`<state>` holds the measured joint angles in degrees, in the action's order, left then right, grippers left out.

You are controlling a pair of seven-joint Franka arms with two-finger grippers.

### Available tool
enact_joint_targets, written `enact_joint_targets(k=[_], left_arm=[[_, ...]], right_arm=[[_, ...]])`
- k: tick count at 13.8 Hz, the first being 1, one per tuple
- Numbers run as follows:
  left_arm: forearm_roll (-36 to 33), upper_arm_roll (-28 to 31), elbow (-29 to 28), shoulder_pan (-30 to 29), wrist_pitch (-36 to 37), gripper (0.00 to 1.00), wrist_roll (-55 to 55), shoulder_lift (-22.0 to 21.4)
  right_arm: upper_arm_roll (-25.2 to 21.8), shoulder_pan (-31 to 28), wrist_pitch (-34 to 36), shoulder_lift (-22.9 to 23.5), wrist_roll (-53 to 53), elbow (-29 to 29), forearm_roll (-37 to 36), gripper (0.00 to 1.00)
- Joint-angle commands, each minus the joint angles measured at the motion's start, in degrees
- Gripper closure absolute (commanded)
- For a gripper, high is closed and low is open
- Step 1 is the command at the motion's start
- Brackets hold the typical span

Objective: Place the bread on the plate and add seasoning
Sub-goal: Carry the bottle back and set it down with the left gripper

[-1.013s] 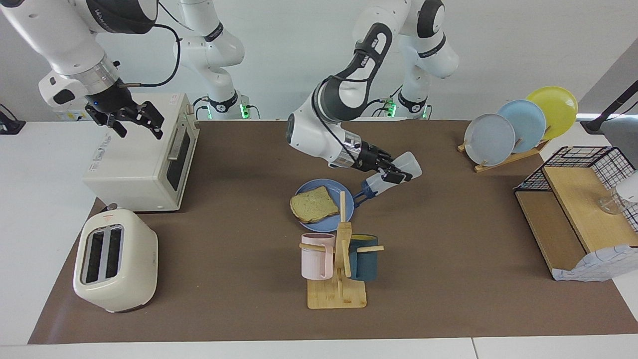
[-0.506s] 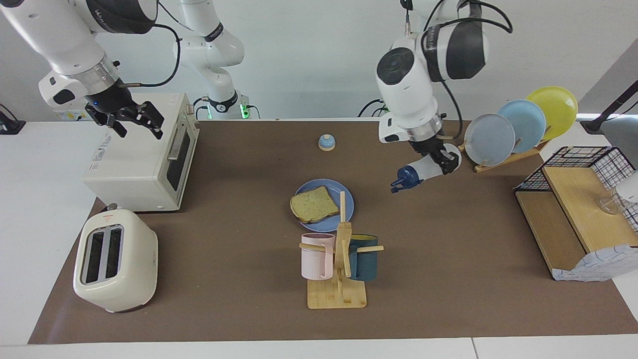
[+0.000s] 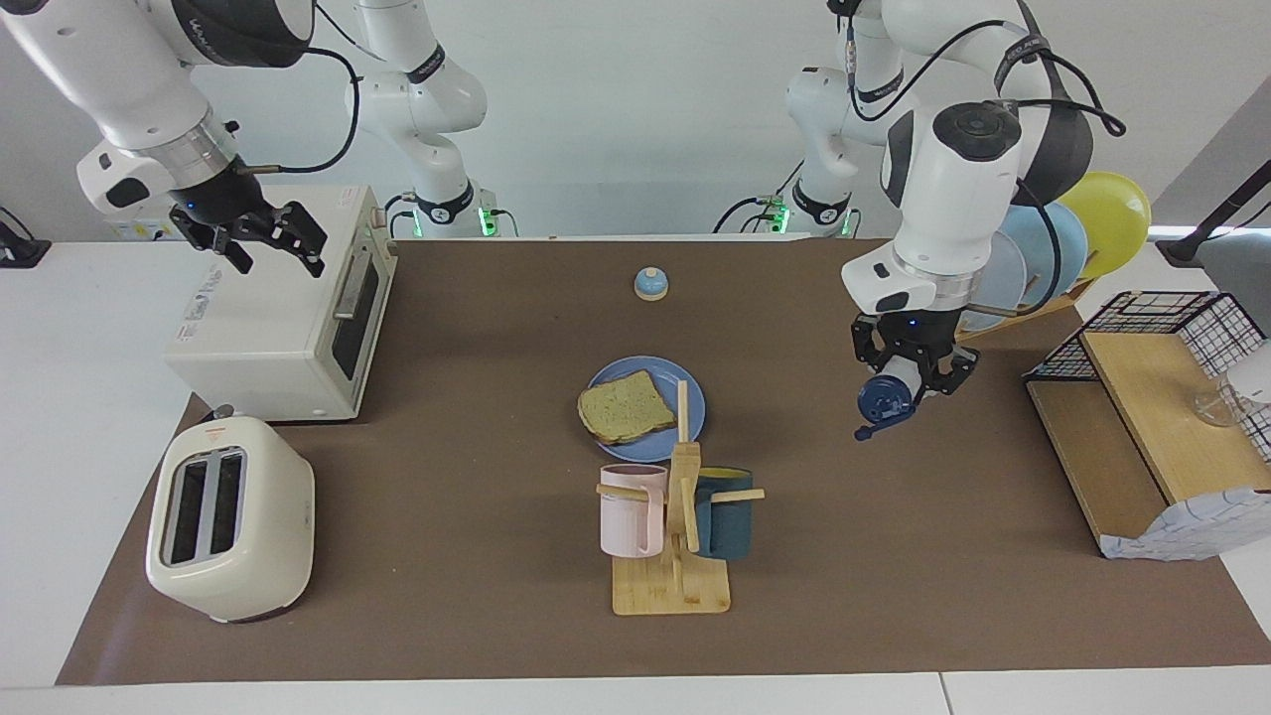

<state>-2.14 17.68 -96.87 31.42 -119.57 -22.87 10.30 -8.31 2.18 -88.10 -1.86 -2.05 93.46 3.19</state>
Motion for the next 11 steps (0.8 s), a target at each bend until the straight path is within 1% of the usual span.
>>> enact_joint_targets(k=[1, 2, 4, 5, 6, 7, 10, 11], left_arm=[[4.1, -0.7, -13.0, -2.0, -15.3, 1.0, 4.3, -6.3], [5.3, -0.7, -16.0, -2.3, -20.9, 1.0, 5.4, -7.0], [9.3, -0.7, -21.8, -2.9, -33.9, 1.0, 8.0, -6.6], [11.1, -0.8, -24.1, -2.5, -40.4, 1.0, 9.2, -6.1], [13.6, -0.9, -26.2, -2.2, -48.1, 1.0, 10.3, -4.5], [16.1, -1.2, -26.8, -1.9, -54.1, 1.0, 11.3, -2.0], [20.7, -1.4, -26.2, -1.0, -62.3, 1.0, 12.2, 2.6], [21.9, -1.6, -25.4, -1.0, -65.5, 1.0, 12.3, 5.4]], right_arm=[[-0.1, 0.0, -0.3, -1.2, 1.2, 1.2, -0.6, 0.0], [-0.1, -0.1, -0.3, -1.3, 1.2, 1.2, -0.6, 0.0], [-0.1, 0.0, -0.3, -1.3, 1.2, 1.2, -0.6, 0.0], [-0.1, 0.0, -0.3, -1.2, 1.2, 1.2, -0.6, 0.0], [-0.1, 0.0, -0.3, -1.2, 1.2, 1.2, -0.6, 0.0], [-0.1, 0.0, -0.3, -1.2, 1.2, 1.2, -0.6, 0.0], [-0.1, -0.1, -0.3, -1.3, 1.2, 1.2, -0.6, 0.0], [-0.1, 0.0, -0.3, -1.2, 1.2, 1.2, -0.6, 0.0]])
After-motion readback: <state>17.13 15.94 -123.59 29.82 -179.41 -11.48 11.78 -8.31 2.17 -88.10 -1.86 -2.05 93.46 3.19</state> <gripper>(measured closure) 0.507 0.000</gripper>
